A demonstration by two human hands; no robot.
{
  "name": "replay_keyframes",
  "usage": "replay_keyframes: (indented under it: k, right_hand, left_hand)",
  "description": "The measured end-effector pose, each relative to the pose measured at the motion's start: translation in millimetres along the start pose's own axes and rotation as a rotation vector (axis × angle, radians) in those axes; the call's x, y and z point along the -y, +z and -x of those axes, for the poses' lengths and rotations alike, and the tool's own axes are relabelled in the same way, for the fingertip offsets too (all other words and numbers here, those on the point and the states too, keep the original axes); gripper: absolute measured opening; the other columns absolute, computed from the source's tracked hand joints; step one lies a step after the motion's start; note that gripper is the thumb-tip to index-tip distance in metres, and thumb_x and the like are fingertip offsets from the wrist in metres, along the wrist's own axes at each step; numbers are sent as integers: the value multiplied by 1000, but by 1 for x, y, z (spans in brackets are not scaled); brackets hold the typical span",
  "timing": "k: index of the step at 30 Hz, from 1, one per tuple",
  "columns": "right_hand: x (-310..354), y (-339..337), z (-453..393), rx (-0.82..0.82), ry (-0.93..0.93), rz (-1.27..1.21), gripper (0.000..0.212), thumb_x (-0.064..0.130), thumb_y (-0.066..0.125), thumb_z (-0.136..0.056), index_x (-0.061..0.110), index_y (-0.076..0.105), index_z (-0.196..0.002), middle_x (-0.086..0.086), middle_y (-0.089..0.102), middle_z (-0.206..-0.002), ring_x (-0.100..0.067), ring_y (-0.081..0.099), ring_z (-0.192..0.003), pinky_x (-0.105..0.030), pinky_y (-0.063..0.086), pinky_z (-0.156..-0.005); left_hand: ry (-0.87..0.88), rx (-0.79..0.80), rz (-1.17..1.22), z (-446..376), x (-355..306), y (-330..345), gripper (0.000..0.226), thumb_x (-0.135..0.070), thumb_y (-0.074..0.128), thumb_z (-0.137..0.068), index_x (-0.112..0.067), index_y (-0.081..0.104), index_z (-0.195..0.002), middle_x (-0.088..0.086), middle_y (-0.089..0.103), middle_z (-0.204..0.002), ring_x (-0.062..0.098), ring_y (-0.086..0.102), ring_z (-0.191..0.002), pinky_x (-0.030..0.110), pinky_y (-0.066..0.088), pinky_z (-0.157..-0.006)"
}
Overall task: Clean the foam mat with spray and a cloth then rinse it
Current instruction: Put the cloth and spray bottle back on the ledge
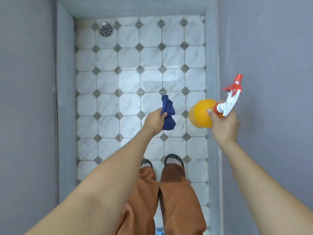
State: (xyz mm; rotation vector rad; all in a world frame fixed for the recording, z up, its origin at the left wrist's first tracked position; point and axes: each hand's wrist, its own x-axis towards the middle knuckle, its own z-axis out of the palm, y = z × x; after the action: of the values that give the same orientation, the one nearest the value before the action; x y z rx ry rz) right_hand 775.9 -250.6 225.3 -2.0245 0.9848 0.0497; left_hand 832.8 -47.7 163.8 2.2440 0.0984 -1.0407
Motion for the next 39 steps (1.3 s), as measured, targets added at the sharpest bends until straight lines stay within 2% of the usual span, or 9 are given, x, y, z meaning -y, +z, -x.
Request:
replay_keyframes:
  k: [4,9,14,18,20,25,33,36,39]
  right_hand:
    - [122,-60,29,28,-95,-21,24,27,73,-86,22,62,-107,0,67,-95,-23,60,-89,-30,42,-76]
    - [295,-125,62,4,-221,-89,19,26,74,-86,26,61,-99,1,64,-85,-27,58,-83,-32,38,-71]
    - [436,-160,67,-53,-358,-128,26,27,74,-85,19,64,-108,-6,69,-91,-34,64,-89,-32,39,-69]
    - [538,-173,53,-26,-435,-169,27,31,71,-87,21,64,-111,-4,70,-100,-30,63,-96,-32,41,-74]
    - [588,-177,38,-22,-477,-195,25,34,70,-87,23,63,-109,-2,69,-100,-29,63,-95,-35,45,-77]
    - [702,-178,-22,-8,-600,-243,19,30,66,-91,19,55,-102,-1,65,-90,-28,61,-87,-38,46,-73]
    - [808,-139,-148,-16,-638,-183,23,27,60,-96,16,45,-108,0,57,-89,-25,53,-83,-34,33,-63]
    - [817,-116,-184,-49,-611,-167,25,28,59,-96,13,46,-112,-3,58,-95,-26,53,-85,-33,34,-67]
    - [824,-100,-211,-90,-638,-177,24,30,57,-97,16,45,-113,-2,58,-95,-24,54,-84,-33,37,-68]
  left_hand:
    - [8,-129,225,79,-59,-108,31,-25,38,-102,-1,57,-100,16,66,-97,31,59,-92,32,39,-73]
    - [134,-233,508,171,-136,-264,18,-23,44,-100,-20,59,-107,-3,67,-101,13,62,-100,25,47,-85]
    - [276,-412,590,227,-202,-404,8,-20,54,-96,-14,59,-94,-1,65,-89,12,60,-87,25,45,-78]
    - [304,-509,574,236,-245,-496,32,-30,62,-89,0,50,-93,6,57,-81,17,53,-76,32,43,-72]
    - [340,-537,551,230,-270,-541,29,-31,62,-89,-4,50,-92,4,60,-84,18,56,-79,34,45,-75]
    - [426,-554,493,184,-336,-646,30,-30,62,-89,-18,49,-114,1,63,-109,20,61,-102,42,49,-93]
    - [450,-431,574,52,-442,-726,27,-23,58,-91,-16,50,-116,9,65,-111,22,60,-103,37,48,-88]
    - [404,-389,648,1,-455,-729,26,-25,58,-91,-19,49,-114,3,65,-113,17,61,-103,27,49,-78]
    - [320,-462,556,-41,-445,-736,28,-23,58,-92,-15,46,-116,6,63,-112,19,59,-98,22,46,-69]
